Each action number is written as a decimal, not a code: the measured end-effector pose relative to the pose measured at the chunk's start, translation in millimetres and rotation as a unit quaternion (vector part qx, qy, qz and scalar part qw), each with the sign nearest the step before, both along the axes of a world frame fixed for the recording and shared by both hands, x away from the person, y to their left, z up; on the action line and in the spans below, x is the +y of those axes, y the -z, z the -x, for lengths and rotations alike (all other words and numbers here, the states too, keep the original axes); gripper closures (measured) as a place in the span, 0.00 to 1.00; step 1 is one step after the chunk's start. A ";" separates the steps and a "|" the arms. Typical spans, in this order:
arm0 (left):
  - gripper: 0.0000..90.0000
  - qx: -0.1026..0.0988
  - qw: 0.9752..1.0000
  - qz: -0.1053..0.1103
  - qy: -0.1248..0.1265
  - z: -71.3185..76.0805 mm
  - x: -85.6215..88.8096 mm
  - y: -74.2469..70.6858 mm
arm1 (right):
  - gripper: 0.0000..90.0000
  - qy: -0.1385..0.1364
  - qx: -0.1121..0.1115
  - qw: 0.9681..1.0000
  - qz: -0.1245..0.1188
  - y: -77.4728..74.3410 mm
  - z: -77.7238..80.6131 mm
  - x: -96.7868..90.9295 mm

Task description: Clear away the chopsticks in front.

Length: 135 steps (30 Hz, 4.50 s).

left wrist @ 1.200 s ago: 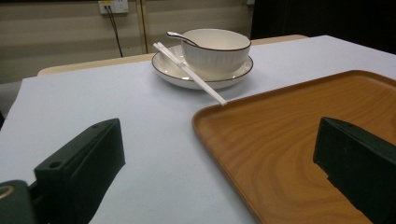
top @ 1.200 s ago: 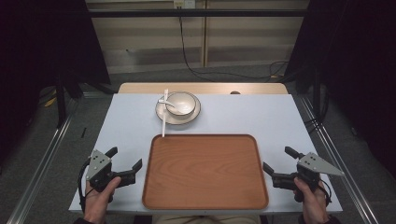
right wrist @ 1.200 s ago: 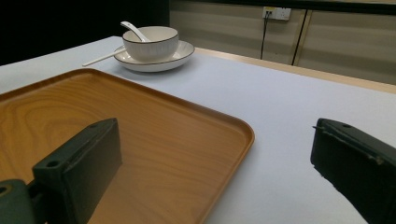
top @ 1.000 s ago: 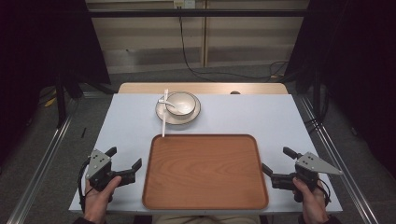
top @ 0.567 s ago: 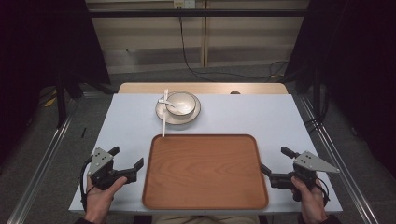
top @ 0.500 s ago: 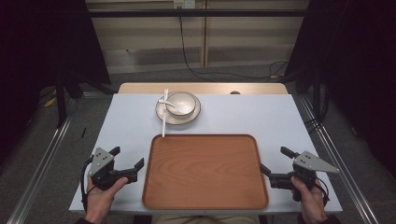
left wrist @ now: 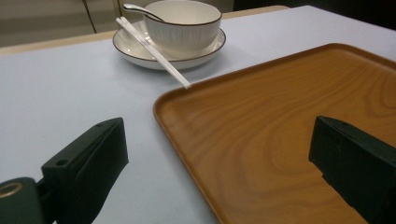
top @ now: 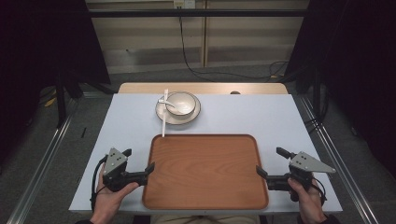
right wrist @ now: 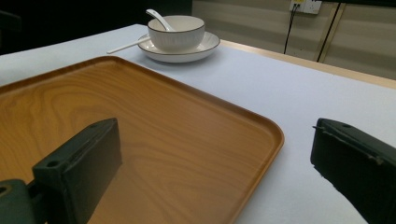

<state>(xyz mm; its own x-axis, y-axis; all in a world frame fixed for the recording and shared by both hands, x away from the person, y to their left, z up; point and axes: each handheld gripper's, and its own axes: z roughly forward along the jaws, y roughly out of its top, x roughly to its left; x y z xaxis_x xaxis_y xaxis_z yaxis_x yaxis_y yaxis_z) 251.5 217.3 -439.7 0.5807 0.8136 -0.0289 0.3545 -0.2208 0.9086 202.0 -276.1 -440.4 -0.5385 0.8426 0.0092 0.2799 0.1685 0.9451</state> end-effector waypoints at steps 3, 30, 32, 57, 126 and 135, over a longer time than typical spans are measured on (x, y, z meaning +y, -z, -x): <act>0.05 -0.001 1.000 0.010 0.016 -6.3 -7.0 -0.6 | 0.02 -0.001 0.006 1.000 0.002 0.9 -0.9 1.1; 0.07 -0.002 0.998 0.013 0.054 -58.5 -33.5 -9.5 | 0.02 -0.004 0.001 1.000 -0.005 0.0 -0.4 0.1; 0.07 -0.004 0.999 0.007 0.050 -63.3 -34.2 -10.4 | 0.02 -0.005 0.001 1.000 -0.006 -0.2 -0.2 -0.2; 0.29 0.032 0.999 -0.004 0.000 -137.5 -24.3 -13.0 | 0.02 -0.011 0.003 1.000 -0.010 0.1 -0.7 0.0; 0.78 0.133 0.988 -0.051 -0.056 -243.2 -55.2 15.9 | 0.02 -0.023 0.007 1.000 -0.013 0.8 0.0 1.8; 0.84 0.145 0.984 -0.059 -0.080 -249.9 -57.8 22.9 | 0.02 -0.023 0.008 1.000 -0.013 0.9 0.0 1.9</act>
<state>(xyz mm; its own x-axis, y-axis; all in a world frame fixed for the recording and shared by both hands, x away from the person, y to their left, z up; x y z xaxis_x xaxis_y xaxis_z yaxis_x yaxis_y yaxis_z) 501.4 159.5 -462.5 0.4256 0.9019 -0.0739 0.6340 -0.2389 0.7355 202.0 -274.2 -441.3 -0.5763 0.8163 0.0396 0.2872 0.1569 0.9449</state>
